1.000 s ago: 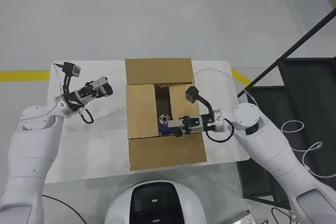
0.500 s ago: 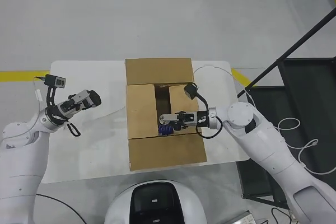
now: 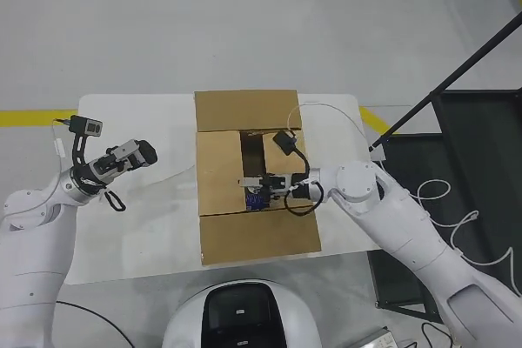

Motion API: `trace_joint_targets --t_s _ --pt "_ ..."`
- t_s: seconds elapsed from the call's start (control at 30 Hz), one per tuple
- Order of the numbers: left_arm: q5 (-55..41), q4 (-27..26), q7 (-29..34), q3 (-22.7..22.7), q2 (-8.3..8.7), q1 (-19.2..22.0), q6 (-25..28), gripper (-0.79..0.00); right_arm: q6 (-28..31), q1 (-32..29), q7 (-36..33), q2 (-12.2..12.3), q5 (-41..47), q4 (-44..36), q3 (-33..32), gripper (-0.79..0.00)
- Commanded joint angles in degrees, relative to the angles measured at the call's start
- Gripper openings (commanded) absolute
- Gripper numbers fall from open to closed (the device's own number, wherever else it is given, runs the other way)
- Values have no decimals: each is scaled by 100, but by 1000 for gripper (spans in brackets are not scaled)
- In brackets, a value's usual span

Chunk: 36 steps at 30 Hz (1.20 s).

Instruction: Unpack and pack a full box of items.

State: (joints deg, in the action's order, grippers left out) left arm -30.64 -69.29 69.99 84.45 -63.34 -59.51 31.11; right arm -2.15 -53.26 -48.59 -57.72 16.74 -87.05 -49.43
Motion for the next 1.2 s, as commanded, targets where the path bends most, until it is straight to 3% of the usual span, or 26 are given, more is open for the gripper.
trace_joint_targets --t_s 0.0,0.27,0.77,0.93,1.17 --pt "0 0 0 0 0 0 0 0 -127 186 91 -92 -145 207 234 0" --pt "-10 -29 -83 -4 -2 -25 -45 0 163 554 54 -400 86 763 713 0" --pt "-716 -324 -192 76 24 -266 -228 0 1257 854 -88 -734 515 203 912 0" --pt "-988 -514 -134 195 45 -366 -272 0 1351 1205 162 -1042 684 416 1343 0" --pt "-766 -1129 -290 175 72 -456 -580 0 1196 1784 738 -1676 581 1182 2181 0"
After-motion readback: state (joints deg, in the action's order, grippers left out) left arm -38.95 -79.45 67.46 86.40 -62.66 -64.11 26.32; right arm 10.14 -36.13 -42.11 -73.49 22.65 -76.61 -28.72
